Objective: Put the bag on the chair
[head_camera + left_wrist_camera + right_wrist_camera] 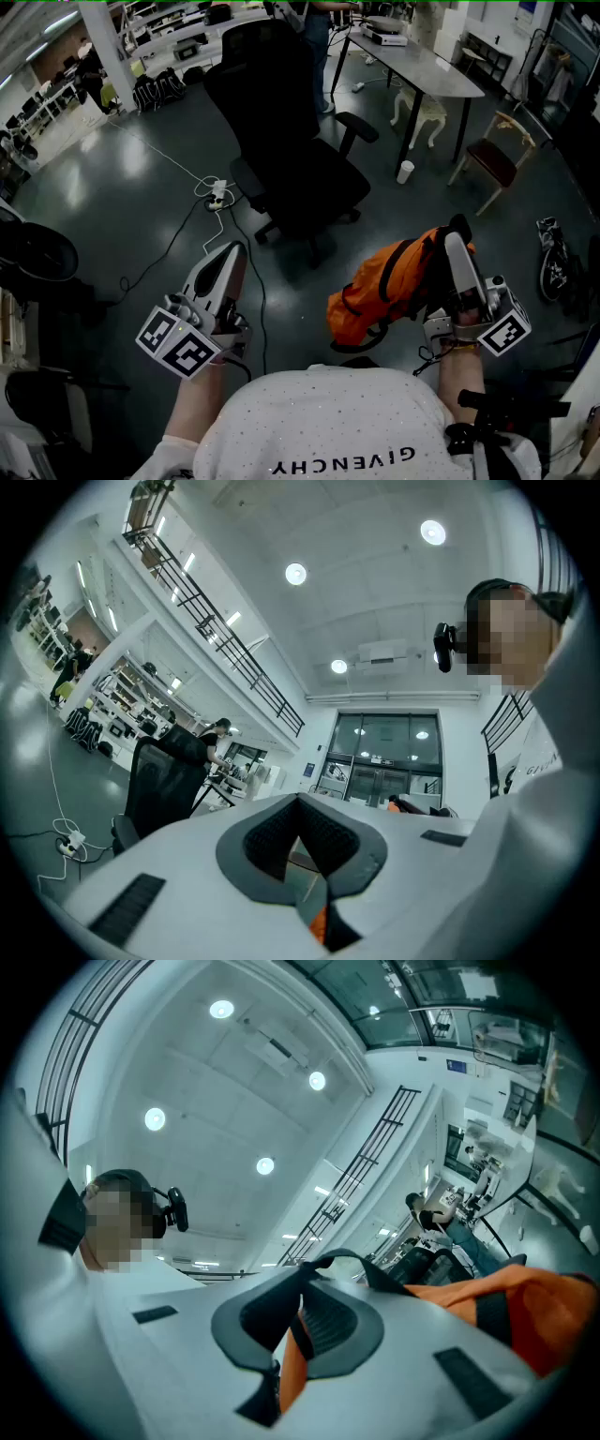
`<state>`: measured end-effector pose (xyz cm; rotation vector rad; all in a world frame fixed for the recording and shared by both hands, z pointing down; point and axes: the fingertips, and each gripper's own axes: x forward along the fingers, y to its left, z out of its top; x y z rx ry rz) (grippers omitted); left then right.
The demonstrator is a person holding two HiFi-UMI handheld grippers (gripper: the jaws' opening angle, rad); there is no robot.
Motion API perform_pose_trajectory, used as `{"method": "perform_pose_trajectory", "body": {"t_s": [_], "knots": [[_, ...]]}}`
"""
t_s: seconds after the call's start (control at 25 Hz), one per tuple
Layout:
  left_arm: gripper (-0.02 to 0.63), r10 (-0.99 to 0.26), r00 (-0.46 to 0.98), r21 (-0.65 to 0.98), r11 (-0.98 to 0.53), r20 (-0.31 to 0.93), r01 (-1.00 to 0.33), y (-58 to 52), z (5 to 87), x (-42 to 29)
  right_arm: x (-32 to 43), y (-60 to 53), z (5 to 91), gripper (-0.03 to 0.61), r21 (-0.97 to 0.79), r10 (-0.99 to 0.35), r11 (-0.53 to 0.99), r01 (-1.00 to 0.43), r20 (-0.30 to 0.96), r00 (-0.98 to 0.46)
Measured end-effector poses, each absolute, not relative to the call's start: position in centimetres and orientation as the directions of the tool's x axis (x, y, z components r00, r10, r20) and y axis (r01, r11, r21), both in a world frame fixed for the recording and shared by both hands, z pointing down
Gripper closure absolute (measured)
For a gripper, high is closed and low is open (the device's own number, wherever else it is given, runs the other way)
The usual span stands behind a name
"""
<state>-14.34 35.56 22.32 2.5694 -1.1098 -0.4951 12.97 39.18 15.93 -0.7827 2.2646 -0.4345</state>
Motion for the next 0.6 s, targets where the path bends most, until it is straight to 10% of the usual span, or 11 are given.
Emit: {"method": "perform_pose_trajectory", "body": {"t_s": [0.6], "knots": [[0.613, -0.756, 0.629, 0.407, -0.639, -0.179, -0.652, 35.5, 23.1, -16.7, 12.8, 37.6, 16.3, 0.569, -0.542, -0.681, 0.726, -0.423, -0.486, -0.548]]}}
